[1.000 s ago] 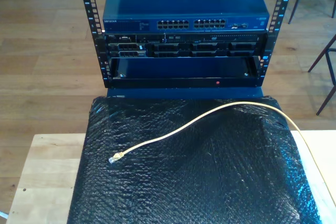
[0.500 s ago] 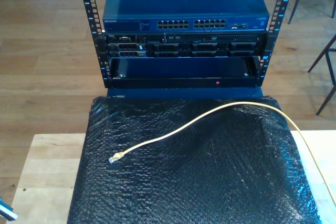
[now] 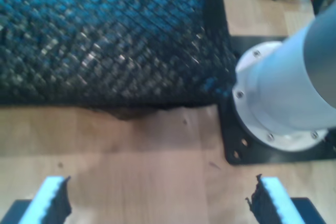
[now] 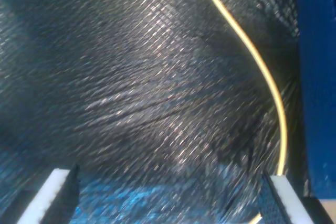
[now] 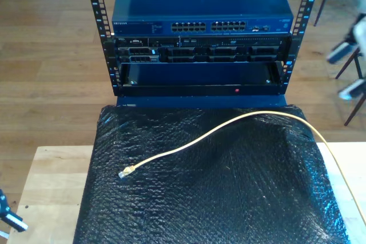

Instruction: Grab the cable and plug it in

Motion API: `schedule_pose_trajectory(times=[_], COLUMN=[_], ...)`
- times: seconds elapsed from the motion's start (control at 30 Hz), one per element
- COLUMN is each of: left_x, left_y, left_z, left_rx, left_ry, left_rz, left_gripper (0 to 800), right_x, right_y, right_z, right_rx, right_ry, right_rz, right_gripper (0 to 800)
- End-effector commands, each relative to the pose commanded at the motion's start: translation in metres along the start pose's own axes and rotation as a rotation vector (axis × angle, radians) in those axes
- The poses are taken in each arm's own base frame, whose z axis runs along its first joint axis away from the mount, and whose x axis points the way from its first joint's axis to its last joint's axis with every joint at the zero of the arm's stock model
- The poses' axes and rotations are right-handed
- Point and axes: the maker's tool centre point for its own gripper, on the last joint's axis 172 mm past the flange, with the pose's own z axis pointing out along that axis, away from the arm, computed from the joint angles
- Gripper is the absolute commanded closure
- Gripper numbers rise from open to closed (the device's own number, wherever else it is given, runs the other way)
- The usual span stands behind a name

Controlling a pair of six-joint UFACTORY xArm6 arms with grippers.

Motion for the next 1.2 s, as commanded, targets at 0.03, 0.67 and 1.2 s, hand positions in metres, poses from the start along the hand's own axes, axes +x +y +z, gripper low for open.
schedule_pose_trajectory(times=[0.03,0.67,1.2], left_x=[0.001,0.019,0.030], left_y=[-0.001,-0.015,-0.028], left_z=[0.000,0.008,0.007], left_rx=[0.003,0.022,0.063], left_ry=[0.003,0.046,0.086], left_rz=[-0.003,-0.045,-0.116], left_gripper=[0,0,0], right_x=[0.005,0.071,0.121], right_y=[0.001,0.016,0.011], right_z=[0.004,0.057,0.090], right_rx=[0.002,0.042,0.077], right_ry=[-0.001,-0.006,-0.005], right_rz=[-0.005,-0.090,-0.179], right_gripper=[2,2,3])
